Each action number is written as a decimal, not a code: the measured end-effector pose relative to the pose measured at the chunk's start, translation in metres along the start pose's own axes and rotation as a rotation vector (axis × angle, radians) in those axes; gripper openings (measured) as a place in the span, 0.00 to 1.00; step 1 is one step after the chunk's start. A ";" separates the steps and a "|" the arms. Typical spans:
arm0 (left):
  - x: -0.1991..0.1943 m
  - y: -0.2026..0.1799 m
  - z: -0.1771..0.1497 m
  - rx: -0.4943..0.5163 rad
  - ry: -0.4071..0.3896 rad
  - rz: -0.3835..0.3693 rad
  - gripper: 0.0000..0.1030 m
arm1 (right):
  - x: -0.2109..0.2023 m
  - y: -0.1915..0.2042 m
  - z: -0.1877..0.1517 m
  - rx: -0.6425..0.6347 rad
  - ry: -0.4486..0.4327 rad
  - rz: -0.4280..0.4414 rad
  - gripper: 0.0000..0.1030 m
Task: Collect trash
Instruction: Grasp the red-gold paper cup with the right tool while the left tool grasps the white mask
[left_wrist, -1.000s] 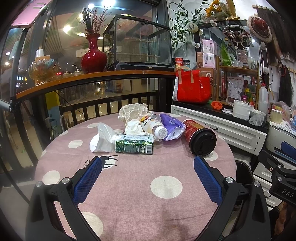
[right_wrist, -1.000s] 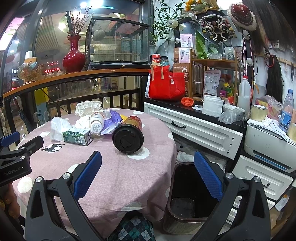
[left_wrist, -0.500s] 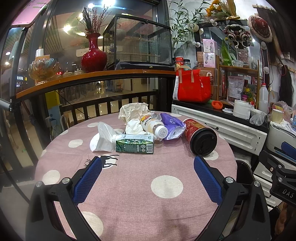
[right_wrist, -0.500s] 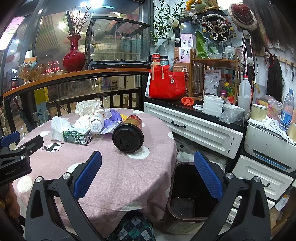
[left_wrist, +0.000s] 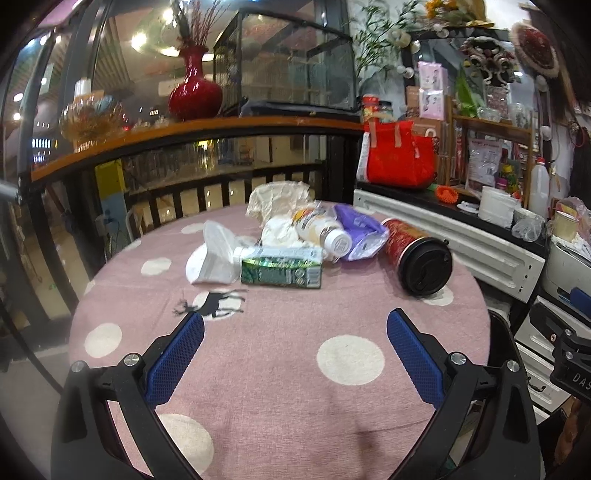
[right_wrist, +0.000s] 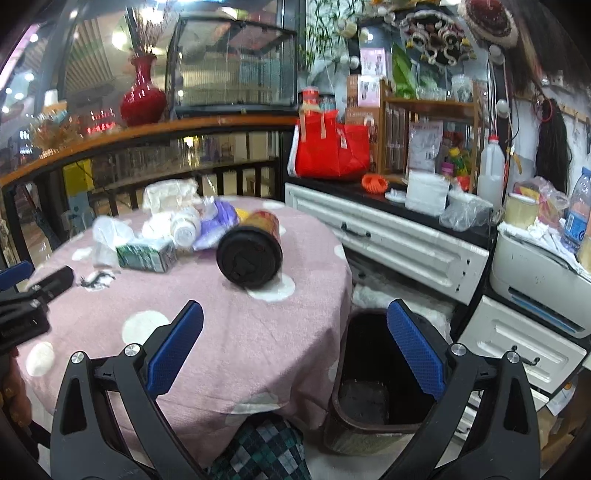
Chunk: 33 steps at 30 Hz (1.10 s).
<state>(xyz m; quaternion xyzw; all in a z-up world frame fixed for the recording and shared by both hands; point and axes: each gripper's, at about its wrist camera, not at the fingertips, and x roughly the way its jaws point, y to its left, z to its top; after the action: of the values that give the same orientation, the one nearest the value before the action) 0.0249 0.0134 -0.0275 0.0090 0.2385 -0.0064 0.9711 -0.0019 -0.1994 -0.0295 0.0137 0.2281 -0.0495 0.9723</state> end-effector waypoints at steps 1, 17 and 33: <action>0.007 0.006 -0.001 -0.018 0.031 -0.001 0.95 | 0.005 0.000 0.000 0.002 0.021 0.003 0.96; 0.088 0.075 0.032 -0.108 0.301 -0.052 0.95 | 0.167 0.009 0.107 0.065 0.438 0.300 0.86; 0.187 0.140 0.102 -0.192 0.407 -0.142 0.94 | 0.315 0.034 0.107 0.074 0.929 0.316 0.78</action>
<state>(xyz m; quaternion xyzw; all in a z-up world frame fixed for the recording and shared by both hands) 0.2405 0.1499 -0.0218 -0.0992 0.4291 -0.0502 0.8964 0.3296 -0.1988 -0.0737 0.1032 0.6308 0.1019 0.7623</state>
